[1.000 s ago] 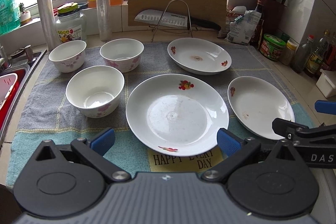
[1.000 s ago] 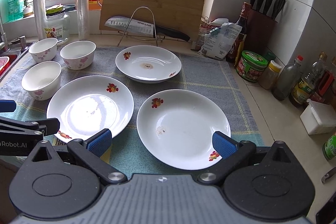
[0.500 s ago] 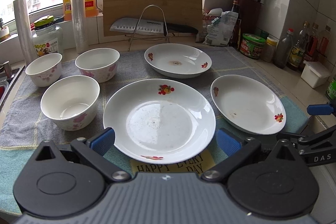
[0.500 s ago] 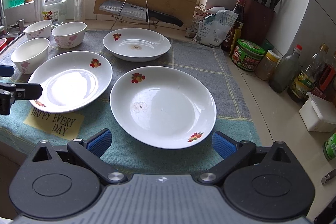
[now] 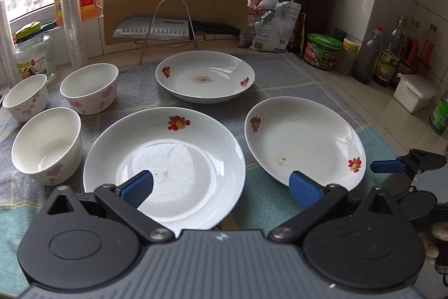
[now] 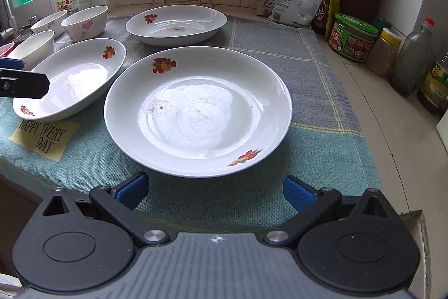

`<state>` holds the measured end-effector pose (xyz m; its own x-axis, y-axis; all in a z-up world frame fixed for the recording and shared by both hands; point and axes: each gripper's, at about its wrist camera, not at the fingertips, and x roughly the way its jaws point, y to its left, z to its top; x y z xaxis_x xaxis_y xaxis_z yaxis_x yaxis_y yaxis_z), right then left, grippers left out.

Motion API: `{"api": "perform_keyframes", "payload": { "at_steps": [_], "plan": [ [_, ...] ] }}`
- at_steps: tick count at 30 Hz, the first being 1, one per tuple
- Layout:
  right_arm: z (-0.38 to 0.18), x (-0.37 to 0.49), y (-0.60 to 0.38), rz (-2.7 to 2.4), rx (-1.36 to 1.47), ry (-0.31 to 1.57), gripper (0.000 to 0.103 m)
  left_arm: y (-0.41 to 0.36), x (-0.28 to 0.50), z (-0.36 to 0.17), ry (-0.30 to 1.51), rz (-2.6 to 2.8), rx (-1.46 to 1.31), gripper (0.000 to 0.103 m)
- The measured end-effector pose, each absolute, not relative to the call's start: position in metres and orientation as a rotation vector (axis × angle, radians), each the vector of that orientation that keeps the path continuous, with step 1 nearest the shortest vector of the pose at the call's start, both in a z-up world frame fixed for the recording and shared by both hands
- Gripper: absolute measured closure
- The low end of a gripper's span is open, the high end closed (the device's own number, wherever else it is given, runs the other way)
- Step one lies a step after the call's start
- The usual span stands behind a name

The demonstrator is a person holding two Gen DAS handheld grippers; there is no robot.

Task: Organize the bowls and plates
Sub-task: 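Reach the left tool to a white flower plate and grasp its rim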

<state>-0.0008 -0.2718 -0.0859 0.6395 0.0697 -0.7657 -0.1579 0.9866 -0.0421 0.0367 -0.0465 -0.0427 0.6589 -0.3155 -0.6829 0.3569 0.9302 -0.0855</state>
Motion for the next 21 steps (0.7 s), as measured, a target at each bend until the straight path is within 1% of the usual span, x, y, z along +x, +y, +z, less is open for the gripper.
{"api": "perform_keyframes", "payload": {
  "at_steps": [6, 12, 21],
  "plan": [
    [-0.096, 0.008, -0.286, 0.259, -0.106, 0.849, 0.000, -0.075, 0.050, -0.042, 0.792, -0.397, 0.094, 0.001],
    [-0.099, 0.009, -0.293, 0.353, -0.164, 0.811, 0.000, -0.096, 0.066, -0.038, 0.823, -0.420, 0.116, 0.001],
    [-0.101, 0.005, -0.295, 0.369, -0.166, 0.785, 0.000, -0.120, 0.105, -0.034, 0.866, -0.516, 0.153, 0.001]
  ]
}}
